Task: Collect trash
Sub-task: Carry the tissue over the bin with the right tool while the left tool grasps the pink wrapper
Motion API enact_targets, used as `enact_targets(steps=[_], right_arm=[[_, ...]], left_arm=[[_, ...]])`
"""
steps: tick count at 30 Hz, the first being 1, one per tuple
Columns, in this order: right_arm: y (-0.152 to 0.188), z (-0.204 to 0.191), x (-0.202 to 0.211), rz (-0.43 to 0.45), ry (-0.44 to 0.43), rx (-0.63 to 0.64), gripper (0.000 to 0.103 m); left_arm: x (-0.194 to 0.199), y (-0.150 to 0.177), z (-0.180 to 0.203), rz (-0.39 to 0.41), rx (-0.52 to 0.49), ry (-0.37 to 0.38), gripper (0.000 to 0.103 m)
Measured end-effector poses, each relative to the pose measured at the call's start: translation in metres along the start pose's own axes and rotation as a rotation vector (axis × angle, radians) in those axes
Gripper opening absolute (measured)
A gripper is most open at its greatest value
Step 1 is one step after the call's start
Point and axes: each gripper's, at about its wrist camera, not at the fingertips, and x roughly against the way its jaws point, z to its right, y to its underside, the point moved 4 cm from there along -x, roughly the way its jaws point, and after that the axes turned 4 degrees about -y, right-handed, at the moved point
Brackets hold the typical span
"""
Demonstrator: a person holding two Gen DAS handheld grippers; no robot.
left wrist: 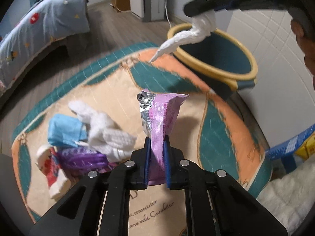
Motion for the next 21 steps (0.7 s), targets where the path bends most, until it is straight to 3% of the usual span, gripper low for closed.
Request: enact_targets(steps=[12, 21], right_arm=[[-0.011, 0.044, 0.037, 0.082, 0.03, -0.069, 0.008], [-0.005, 0.113, 0.043, 0.098, 0.11, -0.201, 0.008]], left_arm=[[0.027, -0.035, 0.01, 0.073, 0.035, -0.021, 0.013], [0.025, -0.07, 0.047, 0.097, 0.004, 0.002, 0.013]])
